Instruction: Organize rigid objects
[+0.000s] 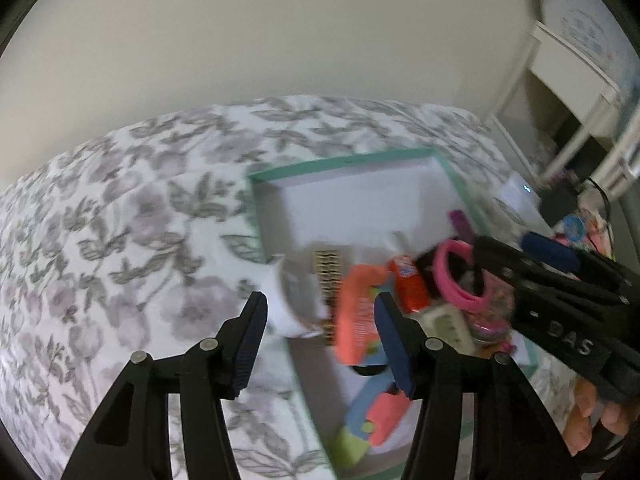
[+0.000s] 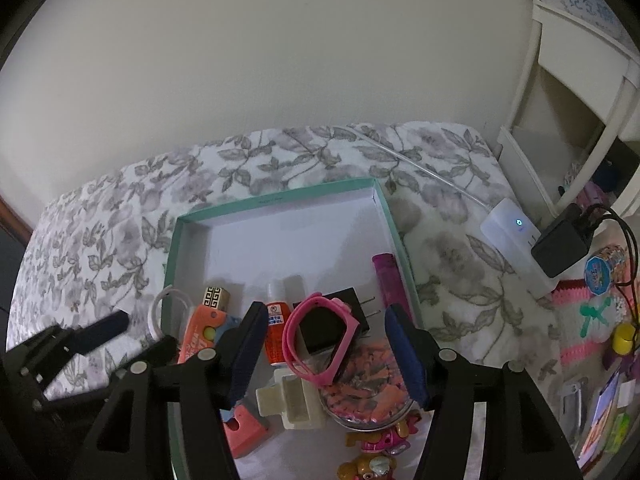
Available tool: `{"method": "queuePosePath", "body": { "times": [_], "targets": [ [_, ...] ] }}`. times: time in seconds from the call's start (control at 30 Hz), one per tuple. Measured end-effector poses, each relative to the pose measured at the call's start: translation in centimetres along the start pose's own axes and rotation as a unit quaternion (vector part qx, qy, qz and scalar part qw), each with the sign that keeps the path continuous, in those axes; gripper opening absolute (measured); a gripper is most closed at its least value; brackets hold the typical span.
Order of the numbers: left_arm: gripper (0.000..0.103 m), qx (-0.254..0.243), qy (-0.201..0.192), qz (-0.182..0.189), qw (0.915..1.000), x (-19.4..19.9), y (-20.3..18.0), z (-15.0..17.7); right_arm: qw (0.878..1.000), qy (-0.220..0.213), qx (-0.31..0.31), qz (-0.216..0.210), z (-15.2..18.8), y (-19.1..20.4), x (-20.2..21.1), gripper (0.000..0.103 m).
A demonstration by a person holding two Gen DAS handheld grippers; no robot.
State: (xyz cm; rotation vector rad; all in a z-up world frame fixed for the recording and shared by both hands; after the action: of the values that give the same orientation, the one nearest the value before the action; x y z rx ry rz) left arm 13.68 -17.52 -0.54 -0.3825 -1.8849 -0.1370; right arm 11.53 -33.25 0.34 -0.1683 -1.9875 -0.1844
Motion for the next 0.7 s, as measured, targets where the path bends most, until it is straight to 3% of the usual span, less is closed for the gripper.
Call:
{"method": "queuePosePath", "body": {
  "times": [0.17,0.2,0.27,0.33,0.7],
  "targets": [
    [0.058,0.053,-0.013,-0.009,0.9985,1.3,3.4,-0.1,1.000,-0.008,0.007,0.000,0.3,0.4,0.3,0.078],
    [0.061,0.059,-0.015,-0.014,0.9981,1.4,3.8,-0.1,1.000,-0.010,0.009,0.001,0.4,0.6,0.3,0.082],
    [0.085,0.075,-0.021,-0.023,0.9967,1.9,4.8,0.2,1.000,-0.015,0.012,0.003,0.4,0.9,0.5,0.091],
    [0.085,0.086,-0.025,-0.022,0.9957,2.3,5.5,0.5,1.000,-0.020,0.011,-0.003,0.6,1.2,0.7,0.101],
    [0.101,0.102,-0.050,-0.043,0.9926,5.7,7.0,2.5,1.000,-0.017,0.018,-0.014,2.0,3.5,2.3,0.103]
  ]
}}
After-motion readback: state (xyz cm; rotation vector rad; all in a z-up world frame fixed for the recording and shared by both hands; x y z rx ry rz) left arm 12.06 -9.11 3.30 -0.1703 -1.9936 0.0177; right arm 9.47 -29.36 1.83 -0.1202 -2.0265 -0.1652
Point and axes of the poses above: each gripper's, at about its wrist camera, not at the fingertips, and x roughly against the way its jaws point, y to its left, z to its underside, the point moved 2 cm from there along -x, roughly the way its jaws point, and after that the axes turned 7 degrees about y, right-handed, at the moved point
